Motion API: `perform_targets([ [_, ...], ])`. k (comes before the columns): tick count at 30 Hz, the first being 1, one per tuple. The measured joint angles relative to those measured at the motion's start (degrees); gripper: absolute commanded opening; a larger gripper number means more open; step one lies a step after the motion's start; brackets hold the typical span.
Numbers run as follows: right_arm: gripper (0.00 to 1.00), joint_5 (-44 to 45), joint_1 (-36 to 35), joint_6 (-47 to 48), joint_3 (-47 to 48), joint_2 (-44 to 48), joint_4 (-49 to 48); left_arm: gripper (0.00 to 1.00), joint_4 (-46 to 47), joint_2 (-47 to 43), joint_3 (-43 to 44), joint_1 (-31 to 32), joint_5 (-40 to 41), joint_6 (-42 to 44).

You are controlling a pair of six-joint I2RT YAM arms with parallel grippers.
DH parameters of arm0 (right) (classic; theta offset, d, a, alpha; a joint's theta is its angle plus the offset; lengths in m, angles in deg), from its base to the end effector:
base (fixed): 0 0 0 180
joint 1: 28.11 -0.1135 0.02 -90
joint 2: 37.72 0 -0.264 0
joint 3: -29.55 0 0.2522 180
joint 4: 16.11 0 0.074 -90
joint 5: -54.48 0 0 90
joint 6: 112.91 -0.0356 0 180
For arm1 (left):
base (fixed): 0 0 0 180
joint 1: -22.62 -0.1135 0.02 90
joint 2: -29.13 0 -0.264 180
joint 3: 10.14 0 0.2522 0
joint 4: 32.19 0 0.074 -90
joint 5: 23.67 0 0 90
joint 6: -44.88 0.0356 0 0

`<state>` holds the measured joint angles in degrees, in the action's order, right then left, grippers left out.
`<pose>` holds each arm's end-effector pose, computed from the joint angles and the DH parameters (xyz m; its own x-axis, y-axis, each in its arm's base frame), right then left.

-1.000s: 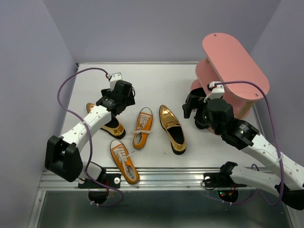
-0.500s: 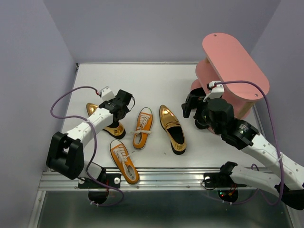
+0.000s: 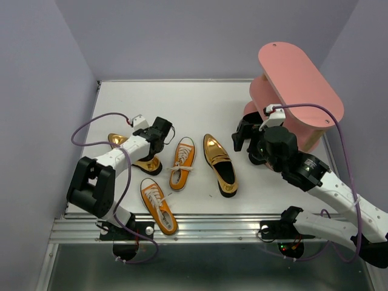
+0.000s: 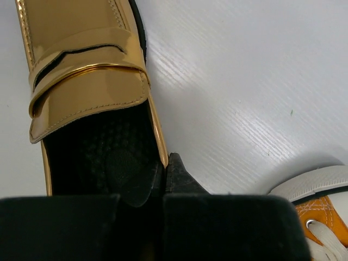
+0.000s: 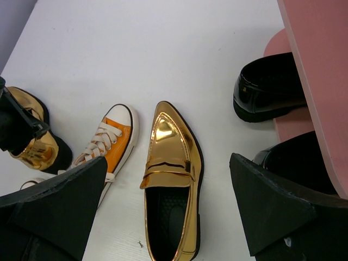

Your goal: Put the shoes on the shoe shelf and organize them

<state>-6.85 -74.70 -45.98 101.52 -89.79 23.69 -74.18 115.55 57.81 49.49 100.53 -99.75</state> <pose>0.1456 0.1291 0.3718 -0.3435 0.1372 -0.9291 -0.2095 0.9531 0.2182 0.2711 -0.1149 0.2071 -0.5525 -0.4761 -0.6842 -0.5596 0.8202 -0.1190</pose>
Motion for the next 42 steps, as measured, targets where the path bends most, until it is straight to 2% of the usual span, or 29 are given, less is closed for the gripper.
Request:
perform_targets([
  [4,1.0,0.0,0.0,0.0,0.0,0.1,0.0,0.0,-0.3,0.6,4.7,0.0,0.9,8.4],
  [11,1.0,0.0,0.0,-0.1,-0.1,0.1,-0.1,0.0,3.5,7.7,22.0,2.2,2.1,27.2],
  [14,1.0,0.0,0.0,-0.1,-0.1,0.2,-0.1,0.0,6.7,12.1,28.4,4.4,-0.8,36.9],
  [19,1.0,0.3,0.0,-0.2,-0.2,1.1,0.1,0.0,9.2,18.6,34.8,9.2,-5.3,48.0],
  [23,1.0,0.9,0.0,-0.3,-0.2,2.0,0.1,0.0,9.5,22.0,37.4,14.8,-9.9,55.3],
  [27,1.0,1.5,0.0,-0.4,-0.2,2.8,0.2,0.0,9.4,22.5,38.0,17.7,-15.1,59.2],
  [42,1.0,2.4,0.0,-0.7,-0.2,3.3,0.6,0.0,10.3,23.0,38.6,13.3,-24.6,74.3],
])
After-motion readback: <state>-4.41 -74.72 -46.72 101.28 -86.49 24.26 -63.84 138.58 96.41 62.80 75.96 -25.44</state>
